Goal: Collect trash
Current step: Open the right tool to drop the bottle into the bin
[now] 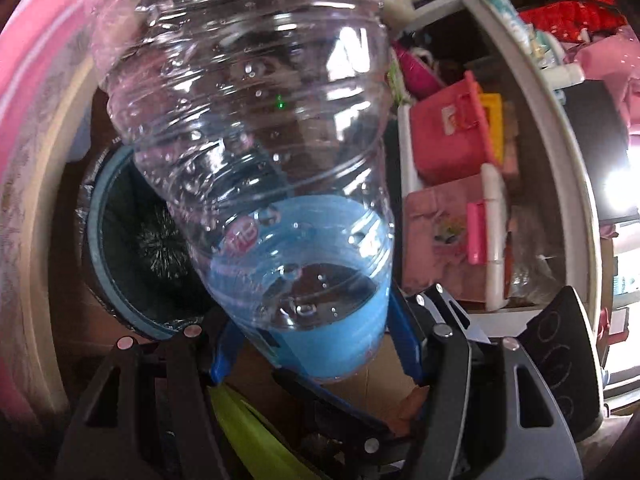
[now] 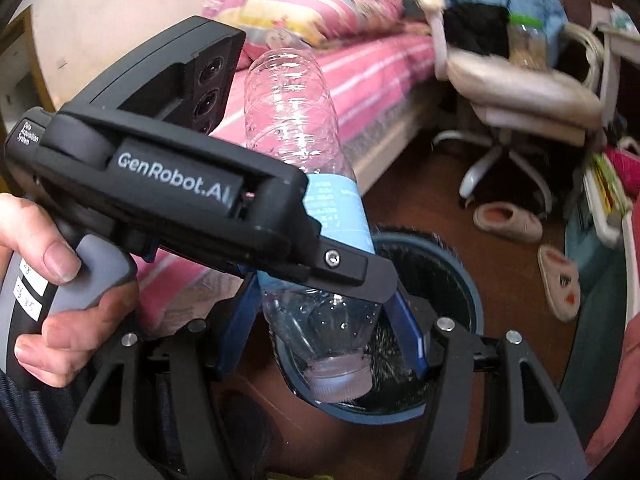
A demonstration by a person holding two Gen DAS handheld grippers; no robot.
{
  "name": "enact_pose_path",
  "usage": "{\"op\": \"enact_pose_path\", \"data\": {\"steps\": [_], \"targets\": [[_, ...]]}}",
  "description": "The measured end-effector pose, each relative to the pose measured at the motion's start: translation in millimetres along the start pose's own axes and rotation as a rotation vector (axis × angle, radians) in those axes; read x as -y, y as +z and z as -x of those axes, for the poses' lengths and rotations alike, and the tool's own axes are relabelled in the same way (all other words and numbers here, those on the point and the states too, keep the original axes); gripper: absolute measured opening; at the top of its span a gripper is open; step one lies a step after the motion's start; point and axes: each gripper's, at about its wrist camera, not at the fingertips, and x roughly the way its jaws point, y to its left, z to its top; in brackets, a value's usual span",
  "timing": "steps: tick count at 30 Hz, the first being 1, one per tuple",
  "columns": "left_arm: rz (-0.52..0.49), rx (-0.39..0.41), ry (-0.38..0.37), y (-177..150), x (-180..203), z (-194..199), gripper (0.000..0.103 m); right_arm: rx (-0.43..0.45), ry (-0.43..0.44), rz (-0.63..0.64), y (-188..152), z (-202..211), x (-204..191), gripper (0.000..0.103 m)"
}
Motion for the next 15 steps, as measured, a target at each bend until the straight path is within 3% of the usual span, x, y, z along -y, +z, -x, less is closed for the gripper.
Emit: {"op": "enact_pose_path", "data": {"steps": [2,3,5,6,7,10,15], "targets": [[0.022,-0.035,0.023,6,-10,-13,0.071,-0.028,-0.009,-0.023,-5,-11,6,0.063],[0.032,-0.044,0.072,9,-16,-17,0.083,-0.042,-0.02,-0.028,-7,-16,8,0.063],[0.037,-0.038,0.178,12,-24,-23,0.09,-0.085,-0.09,-0.01,-12,-27,8,0.083],[0.047,-0.04,0.208,14,-29,-24,0.09,-0.111,-0.171,0.006,-15,-34,9,0.086],[0.077,-0.049,0.224,16,-42,-25,0.09,-0.111,-0.197,0.004,-15,-35,10,0.09],[0.169,-0.055,0.218,17,-59,-20,0.089,-0.122,-0.203,-0.045,-16,-34,20,0.092],[0.175,0.003,0.179,19,-39,-15,0.09,-0.115,-0.183,-0.094,-10,-24,23,0.092]]}}
